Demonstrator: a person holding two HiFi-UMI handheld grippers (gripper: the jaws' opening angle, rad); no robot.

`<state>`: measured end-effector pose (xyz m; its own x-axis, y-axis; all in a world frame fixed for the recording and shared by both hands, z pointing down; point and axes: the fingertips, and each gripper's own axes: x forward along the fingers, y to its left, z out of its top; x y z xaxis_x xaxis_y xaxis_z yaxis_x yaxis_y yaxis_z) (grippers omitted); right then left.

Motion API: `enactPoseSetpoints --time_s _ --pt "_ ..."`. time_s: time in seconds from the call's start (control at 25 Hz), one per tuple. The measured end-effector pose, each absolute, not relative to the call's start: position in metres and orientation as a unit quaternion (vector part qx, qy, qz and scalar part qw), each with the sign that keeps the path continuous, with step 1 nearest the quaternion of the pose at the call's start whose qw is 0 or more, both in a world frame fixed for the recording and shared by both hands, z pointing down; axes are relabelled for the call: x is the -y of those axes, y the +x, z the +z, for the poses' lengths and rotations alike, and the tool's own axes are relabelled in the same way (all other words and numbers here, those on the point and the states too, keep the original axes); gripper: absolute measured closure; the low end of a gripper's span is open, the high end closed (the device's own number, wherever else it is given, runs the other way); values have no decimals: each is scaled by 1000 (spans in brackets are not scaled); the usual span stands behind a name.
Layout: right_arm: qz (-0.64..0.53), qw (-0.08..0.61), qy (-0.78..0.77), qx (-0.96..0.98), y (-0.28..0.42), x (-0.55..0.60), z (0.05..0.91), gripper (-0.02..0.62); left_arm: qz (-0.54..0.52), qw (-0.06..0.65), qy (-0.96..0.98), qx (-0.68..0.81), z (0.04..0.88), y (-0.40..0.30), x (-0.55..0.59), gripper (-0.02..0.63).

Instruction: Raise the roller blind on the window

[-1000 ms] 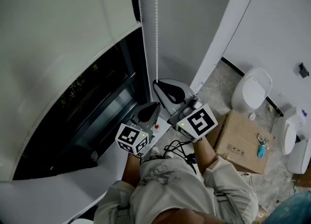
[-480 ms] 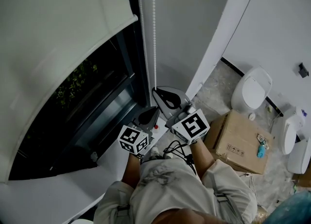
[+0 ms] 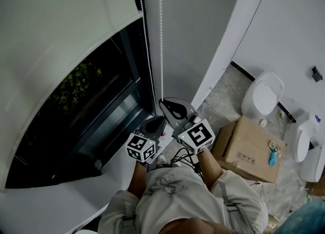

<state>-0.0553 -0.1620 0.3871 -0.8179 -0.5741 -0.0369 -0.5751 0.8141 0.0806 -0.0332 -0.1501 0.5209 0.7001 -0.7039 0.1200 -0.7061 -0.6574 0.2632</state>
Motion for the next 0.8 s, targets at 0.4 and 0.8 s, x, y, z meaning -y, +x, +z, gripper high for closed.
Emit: enactPoseSetpoints --time_s 0.4,0.8 --pt "37 -1 -303 -952 -54 158 409 584 22 161 906 390 547 -33 146 595" --pt "22 -13 -308 -951 -51 156 423 584 31 161 904 395 561 -32 143 595"
